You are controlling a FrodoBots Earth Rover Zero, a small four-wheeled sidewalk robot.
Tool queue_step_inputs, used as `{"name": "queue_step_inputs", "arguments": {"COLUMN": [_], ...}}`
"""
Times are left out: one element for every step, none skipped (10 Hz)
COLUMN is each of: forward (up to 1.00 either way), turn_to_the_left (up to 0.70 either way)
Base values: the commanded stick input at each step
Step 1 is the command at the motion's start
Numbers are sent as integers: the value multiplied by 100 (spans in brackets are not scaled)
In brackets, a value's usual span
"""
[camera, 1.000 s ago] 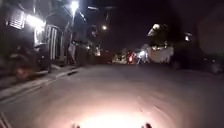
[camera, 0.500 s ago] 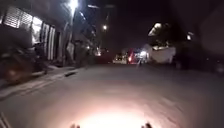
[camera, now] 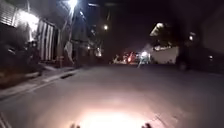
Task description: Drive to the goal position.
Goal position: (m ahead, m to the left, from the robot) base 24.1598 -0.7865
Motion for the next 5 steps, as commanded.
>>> {"name": "queue_step_inputs", "arguments": {"forward": [70, 70, 70, 70, 70], "turn_to_the_left": [0, 0, 0, 0, 0]}}
